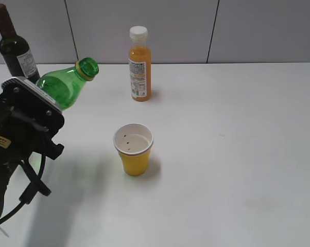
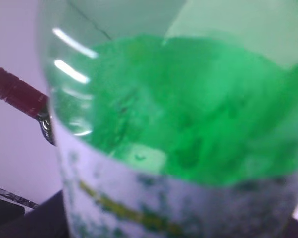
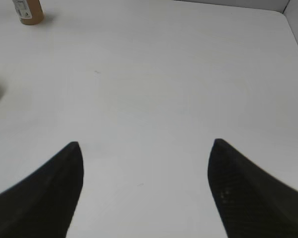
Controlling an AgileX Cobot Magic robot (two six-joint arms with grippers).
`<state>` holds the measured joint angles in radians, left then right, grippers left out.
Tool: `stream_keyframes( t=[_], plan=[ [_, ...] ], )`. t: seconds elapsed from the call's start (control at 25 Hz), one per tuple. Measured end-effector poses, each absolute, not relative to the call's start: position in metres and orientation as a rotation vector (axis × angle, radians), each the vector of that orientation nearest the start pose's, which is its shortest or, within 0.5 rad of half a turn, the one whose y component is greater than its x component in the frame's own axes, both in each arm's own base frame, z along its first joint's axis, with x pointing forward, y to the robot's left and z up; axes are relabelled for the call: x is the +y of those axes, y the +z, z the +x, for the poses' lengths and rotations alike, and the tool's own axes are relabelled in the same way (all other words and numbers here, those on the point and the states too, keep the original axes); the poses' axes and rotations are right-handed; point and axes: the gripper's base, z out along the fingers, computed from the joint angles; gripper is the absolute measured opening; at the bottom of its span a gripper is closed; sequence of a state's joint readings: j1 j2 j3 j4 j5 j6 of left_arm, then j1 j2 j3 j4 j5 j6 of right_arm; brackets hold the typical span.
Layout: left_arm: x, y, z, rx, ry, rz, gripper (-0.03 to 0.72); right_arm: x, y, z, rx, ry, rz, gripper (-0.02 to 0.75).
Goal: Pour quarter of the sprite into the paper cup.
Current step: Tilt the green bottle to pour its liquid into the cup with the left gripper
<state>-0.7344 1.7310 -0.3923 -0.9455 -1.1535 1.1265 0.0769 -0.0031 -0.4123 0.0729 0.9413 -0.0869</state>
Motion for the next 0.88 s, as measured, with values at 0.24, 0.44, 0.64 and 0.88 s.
stream_keyframes(
  t=[0.24, 0.44, 0.64, 0.88],
  plan=[
    [-0.1108, 0.1445, 0.2237, 1.716, 0.736, 0.699, 0.452, 0.0060, 0.2622, 0.0084, 2.002, 0.080, -0.159, 0.592],
    [-0.1095, 0.1442, 0.2234, 1.715, 0.779, 0.733, 0.452, 0.0060, 0.2622, 0.0084, 2.002, 0.080, -0.159, 0.592],
    [-0.1072, 0.1435, 0.2229, 1.723, 0.826, 0.756, 0.452, 0.0060, 0.2622, 0.0084, 2.002, 0.080, -0.159, 0.592],
    [-0.1071, 0.1435, 0.2229, 1.698, 0.892, 0.844, 0.452, 0.0060, 0.2622, 0.0084, 2.002, 0.080, -0.159, 0.592]
  ],
)
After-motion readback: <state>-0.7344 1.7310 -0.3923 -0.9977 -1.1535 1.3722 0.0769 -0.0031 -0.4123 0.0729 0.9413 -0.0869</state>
